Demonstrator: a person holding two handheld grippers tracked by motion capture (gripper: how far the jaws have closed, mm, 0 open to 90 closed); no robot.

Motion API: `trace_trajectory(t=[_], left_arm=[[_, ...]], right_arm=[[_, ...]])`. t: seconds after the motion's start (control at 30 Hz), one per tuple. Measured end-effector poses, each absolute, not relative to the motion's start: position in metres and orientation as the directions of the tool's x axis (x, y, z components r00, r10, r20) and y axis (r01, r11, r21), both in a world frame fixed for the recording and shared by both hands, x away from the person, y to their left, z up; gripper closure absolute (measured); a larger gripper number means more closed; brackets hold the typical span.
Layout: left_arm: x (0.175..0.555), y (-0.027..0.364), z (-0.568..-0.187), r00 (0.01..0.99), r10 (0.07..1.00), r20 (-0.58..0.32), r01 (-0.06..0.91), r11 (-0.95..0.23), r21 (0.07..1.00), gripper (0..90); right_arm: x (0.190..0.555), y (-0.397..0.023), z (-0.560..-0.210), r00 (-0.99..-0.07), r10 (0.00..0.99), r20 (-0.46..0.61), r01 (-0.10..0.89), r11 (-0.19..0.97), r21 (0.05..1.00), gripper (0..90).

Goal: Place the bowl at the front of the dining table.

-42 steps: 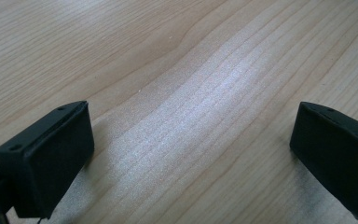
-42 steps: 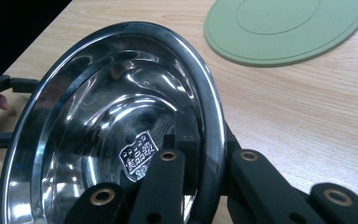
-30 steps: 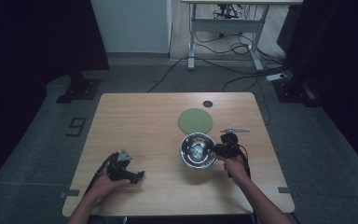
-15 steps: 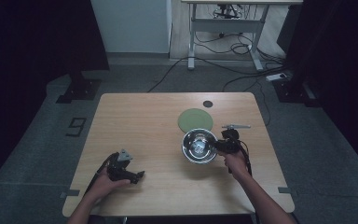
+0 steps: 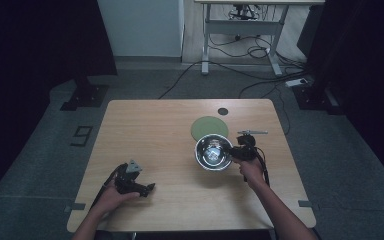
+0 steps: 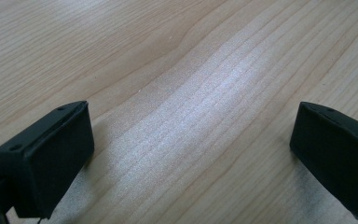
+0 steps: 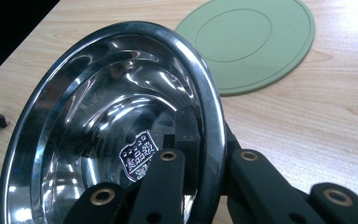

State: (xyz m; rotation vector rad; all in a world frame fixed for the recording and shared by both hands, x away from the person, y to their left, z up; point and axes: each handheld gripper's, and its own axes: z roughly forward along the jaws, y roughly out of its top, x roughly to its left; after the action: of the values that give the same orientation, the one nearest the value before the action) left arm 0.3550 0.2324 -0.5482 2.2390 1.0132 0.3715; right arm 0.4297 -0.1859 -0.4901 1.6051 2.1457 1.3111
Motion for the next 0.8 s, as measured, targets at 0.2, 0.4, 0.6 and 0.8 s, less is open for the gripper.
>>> trace_trajectory(t=[0.2,0.4,0.6,0.8], left_arm=[[0.355,0.232,-0.548,0.662,0.749,-0.007,0.567,-0.495,0.659,0.0],[0.355,0.232,-0.548,0.662,0.749,-0.007,0.567,-0.495,0.659,0.0],[0.355,0.232,-0.548,0.662,0.750,-0.008,0.567,-0.494,0.659,0.0],[0.355,0.232,-0.548,0.662,0.749,-0.008,0.567,-0.495,0.659,0.0]], right_arm=[[0.435,-0.186,-0.488,-0.406,0.842,0.356,0.699,0.035,0.714,86.5],[0.442,-0.184,-0.484,-0.399,0.846,0.353,0.698,0.030,0.716,86.5],[0.445,-0.183,-0.484,-0.396,0.847,0.355,0.697,0.026,0.717,86.5],[0.449,-0.182,-0.484,-0.392,0.848,0.358,0.701,0.024,0.713,86.5]])
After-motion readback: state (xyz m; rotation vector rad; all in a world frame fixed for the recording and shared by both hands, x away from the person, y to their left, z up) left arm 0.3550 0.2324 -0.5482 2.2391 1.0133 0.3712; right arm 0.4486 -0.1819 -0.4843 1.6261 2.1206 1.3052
